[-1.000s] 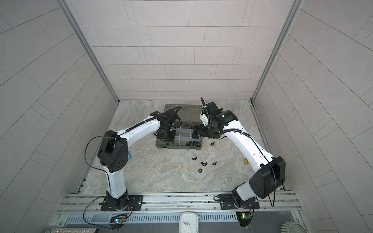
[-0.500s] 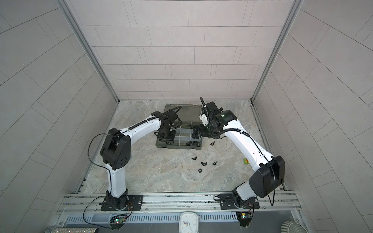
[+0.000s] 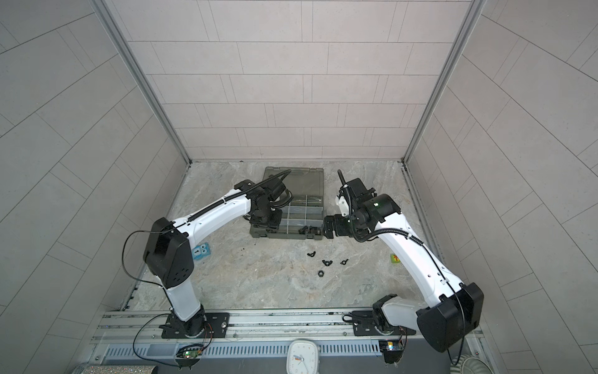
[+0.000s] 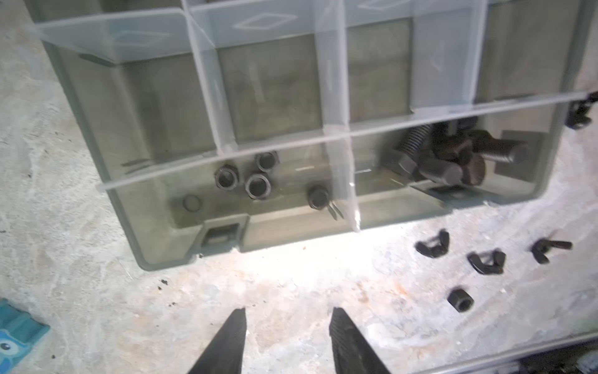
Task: Sort the screws and nuts into containers
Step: Place the nut into the container, then pick up the nut from the bottom-center of the table.
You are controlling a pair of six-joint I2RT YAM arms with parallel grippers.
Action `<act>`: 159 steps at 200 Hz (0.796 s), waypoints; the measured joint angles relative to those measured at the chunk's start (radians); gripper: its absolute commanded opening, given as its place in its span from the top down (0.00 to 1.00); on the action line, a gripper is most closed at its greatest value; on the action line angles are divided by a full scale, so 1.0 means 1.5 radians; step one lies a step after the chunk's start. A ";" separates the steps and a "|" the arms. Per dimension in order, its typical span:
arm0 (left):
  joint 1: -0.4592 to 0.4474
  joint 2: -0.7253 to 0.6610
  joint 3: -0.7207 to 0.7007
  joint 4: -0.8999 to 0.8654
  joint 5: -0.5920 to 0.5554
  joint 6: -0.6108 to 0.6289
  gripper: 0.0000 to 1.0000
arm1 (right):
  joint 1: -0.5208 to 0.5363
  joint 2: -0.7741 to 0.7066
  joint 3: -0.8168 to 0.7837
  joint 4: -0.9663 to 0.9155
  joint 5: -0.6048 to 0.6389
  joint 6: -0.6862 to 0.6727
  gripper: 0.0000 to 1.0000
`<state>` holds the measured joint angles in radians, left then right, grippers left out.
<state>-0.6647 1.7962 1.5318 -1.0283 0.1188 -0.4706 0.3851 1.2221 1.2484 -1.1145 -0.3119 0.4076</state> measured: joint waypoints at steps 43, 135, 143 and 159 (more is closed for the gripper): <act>-0.106 -0.017 -0.046 0.026 0.011 -0.024 0.44 | -0.042 -0.110 -0.046 -0.049 0.035 -0.009 0.01; -0.299 0.052 -0.054 0.101 0.023 -0.066 0.41 | -0.048 -0.285 -0.091 -0.178 0.077 -0.005 0.01; -0.310 0.062 -0.051 0.106 0.022 -0.065 0.41 | -0.048 -0.295 -0.092 -0.186 0.078 -0.004 0.01; -0.326 0.080 -0.047 0.114 0.019 -0.065 0.41 | -0.048 -0.312 -0.092 -0.200 0.078 -0.001 0.01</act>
<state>-1.1542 1.9167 1.4616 -0.8570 0.1471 -0.5678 0.3130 0.7536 1.1103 -1.4151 -0.1947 0.4068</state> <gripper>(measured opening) 0.587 0.993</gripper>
